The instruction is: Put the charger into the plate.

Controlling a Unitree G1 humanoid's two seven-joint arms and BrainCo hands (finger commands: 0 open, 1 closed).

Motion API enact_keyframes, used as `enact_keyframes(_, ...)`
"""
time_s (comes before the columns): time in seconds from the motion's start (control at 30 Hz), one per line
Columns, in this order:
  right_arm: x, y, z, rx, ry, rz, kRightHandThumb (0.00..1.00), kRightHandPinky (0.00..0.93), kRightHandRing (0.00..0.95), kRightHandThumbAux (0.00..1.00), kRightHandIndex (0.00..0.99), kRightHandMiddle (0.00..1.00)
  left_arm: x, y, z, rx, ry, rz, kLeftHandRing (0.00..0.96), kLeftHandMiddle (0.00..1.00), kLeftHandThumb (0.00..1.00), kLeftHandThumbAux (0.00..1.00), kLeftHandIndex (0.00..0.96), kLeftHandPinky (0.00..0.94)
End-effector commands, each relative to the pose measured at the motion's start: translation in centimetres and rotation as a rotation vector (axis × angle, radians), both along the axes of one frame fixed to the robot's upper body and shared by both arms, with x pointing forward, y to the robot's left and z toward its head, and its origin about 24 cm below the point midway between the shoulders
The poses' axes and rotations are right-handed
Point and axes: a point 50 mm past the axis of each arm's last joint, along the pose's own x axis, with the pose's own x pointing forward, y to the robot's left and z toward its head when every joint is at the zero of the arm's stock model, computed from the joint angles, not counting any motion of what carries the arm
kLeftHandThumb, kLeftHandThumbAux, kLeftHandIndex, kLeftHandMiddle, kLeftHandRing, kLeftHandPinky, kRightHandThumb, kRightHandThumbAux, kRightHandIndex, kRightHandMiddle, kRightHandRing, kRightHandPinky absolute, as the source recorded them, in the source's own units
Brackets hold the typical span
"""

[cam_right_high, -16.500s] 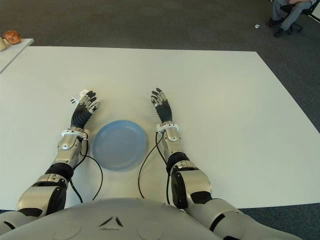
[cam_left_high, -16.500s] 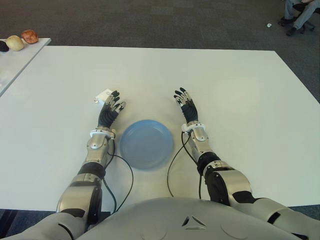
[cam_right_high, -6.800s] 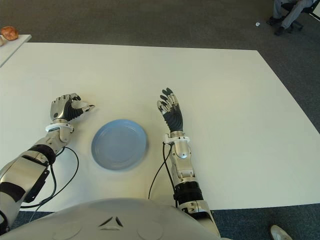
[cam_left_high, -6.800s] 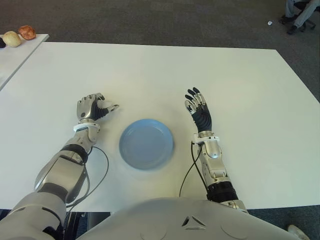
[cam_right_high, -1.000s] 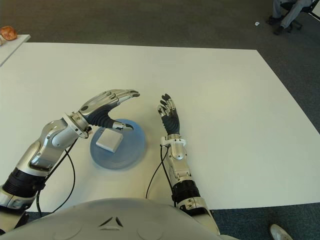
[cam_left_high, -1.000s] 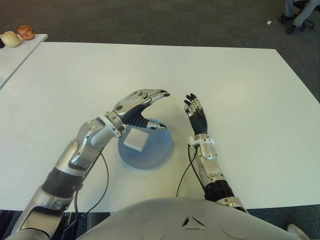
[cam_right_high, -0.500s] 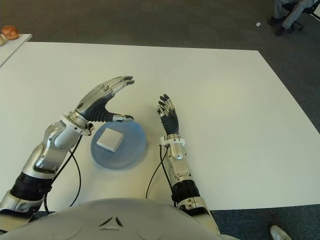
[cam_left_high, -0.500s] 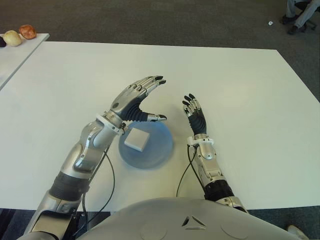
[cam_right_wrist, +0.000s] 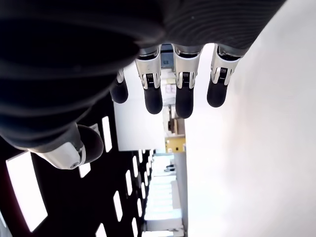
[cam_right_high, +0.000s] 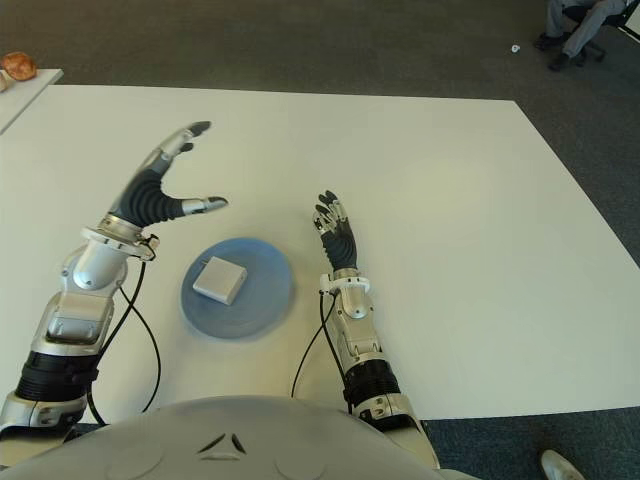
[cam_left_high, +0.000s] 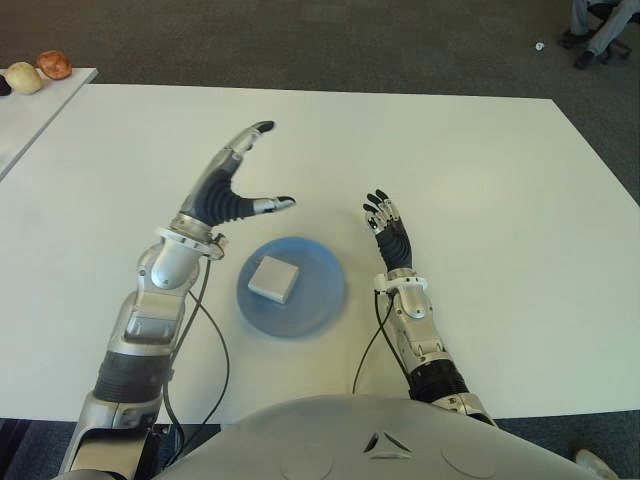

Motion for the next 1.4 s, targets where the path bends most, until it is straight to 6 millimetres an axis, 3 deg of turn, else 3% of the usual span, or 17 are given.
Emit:
enact_keyframes(0.03, 0.2, 1.1, -0.1, 0.046, 0.03, 0.007, 0.0, 0.13, 0.131, 0.485, 0.04, 0.14, -0.1, 2.3, -2.7, -0.183, 0.083, 0.095, 0.068, 0.093, 0.058, 0.694, 0.075, 0.059)
enact_keyframes(0.2, 0.2, 1.2, -0.2, 0.041, 0.033, 0.011, 0.0, 0.132, 0.132, 0.482, 0.043, 0.143, -0.5, 3.8, -4.4, -0.324, 0.089, 0.175, 0.071, 0.086, 0.033, 0.741, 0.06, 0.077)
enact_keyframes(0.47, 0.1, 0.9, -0.6, 0.054, 0.05, 0.021, 0.0, 0.115, 0.133, 0.483, 0.044, 0.147, -1.7, 6.5, -9.4, -0.497, 0.188, 0.352, 0.037, 0.048, 0.001, 0.781, 0.027, 0.043)
enact_keyframes(0.97, 0.1, 0.4, -1.3, 0.089, 0.066, 0.027, 0.0, 0.118, 0.136, 0.497, 0.037, 0.15, -2.7, 5.6, -11.6, -0.61, 0.258, 0.412, 0.021, 0.035, 0.0, 0.735, 0.021, 0.037)
enact_keyframes(1.4, 0.2, 0.3, -1.6, 0.096, 0.067, 0.029, 0.0, 0.113, 0.133, 0.502, 0.033, 0.146, -3.2, 4.4, -14.8, -0.693, 0.387, 0.392, 0.001, 0.007, 0.0, 0.706, 0.002, 0.002)
